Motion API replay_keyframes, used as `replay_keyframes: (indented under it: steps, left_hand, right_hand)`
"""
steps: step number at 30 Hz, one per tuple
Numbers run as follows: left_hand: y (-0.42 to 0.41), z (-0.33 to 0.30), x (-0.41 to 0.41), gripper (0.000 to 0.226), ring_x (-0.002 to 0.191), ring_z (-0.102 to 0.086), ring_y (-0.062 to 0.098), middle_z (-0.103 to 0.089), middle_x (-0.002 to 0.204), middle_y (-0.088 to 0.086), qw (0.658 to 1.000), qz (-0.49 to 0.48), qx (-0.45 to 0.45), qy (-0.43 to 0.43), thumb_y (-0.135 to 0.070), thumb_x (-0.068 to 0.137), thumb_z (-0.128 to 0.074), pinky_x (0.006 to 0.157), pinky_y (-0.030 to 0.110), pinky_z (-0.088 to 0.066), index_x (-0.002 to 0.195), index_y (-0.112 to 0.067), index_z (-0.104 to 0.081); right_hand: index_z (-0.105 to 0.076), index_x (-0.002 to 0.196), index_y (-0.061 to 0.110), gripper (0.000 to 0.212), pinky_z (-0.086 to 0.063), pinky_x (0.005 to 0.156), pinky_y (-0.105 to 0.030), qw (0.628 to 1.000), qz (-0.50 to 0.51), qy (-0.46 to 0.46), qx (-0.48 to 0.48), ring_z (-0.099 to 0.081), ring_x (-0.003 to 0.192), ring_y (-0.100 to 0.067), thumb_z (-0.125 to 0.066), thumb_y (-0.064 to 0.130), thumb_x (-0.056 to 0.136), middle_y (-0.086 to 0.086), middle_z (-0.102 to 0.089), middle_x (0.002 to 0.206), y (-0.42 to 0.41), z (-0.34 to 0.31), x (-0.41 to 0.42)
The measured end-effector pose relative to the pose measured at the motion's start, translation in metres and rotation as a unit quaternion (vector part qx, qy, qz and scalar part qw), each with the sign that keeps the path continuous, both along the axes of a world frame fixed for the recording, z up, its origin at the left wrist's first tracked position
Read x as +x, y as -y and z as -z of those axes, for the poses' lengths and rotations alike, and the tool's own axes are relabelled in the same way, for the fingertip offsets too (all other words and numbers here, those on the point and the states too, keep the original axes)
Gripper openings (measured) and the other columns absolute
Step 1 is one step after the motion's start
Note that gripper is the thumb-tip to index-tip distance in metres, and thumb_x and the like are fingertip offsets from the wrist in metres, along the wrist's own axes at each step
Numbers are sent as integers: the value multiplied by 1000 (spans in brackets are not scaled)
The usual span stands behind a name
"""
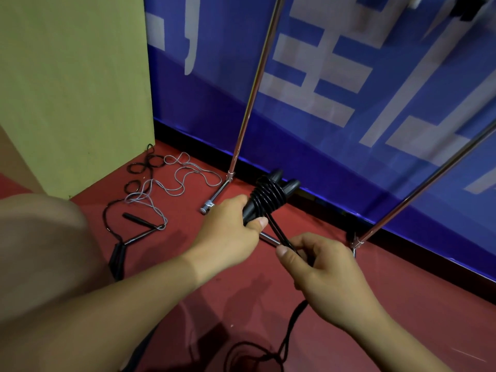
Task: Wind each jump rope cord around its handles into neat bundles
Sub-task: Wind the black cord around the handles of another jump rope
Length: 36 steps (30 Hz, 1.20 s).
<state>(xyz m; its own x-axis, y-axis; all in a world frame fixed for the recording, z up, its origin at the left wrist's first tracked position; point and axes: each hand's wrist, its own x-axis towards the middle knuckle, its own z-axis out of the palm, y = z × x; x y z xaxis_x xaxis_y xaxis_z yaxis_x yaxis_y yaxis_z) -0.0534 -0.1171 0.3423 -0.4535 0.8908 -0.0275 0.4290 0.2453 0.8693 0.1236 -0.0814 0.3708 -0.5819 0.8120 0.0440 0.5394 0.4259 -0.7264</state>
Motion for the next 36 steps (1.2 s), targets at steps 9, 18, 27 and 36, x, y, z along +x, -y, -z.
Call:
replay_keyframes:
  steps: [9,18,27,36]
  left_hand:
    - [-4,3,-4,18,83,-60,25,-59,82,-8,991,-5,-45,-126,-42,93,-61,69,35,-45,96,-27,-52]
    - [-1,10,-4,24,69,-57,17,-57,73,-8,975,130,-68,-165,-40,88,-67,57,30,-40,81,-28,-48]
    - [4,2,7,20,70,-53,15,-52,78,-9,915,312,-84,-241,-39,91,-66,56,29,-36,96,-25,-52]
    - [10,1,7,35,52,-44,4,-49,58,-20,907,387,-55,-155,-33,88,-72,49,21,-29,69,-29,-42]
  right_hand:
    - [-60,71,21,23,-34,51,-29,1000,11,-3,20,-37,49,-7,-66,36,87,8,-43,50,4,-2,4]
    - [-66,82,34,11,-35,52,-18,995,-20,10,99,-47,54,-7,-63,31,91,8,-56,62,4,-5,5]
    - [-66,93,33,30,-52,66,-39,956,-14,150,250,-61,77,-13,-46,54,86,13,-59,82,-29,-7,15]
    - [-71,81,13,22,-50,54,-20,991,45,20,-121,-63,59,-10,-87,21,68,-6,-71,71,-46,-22,17]
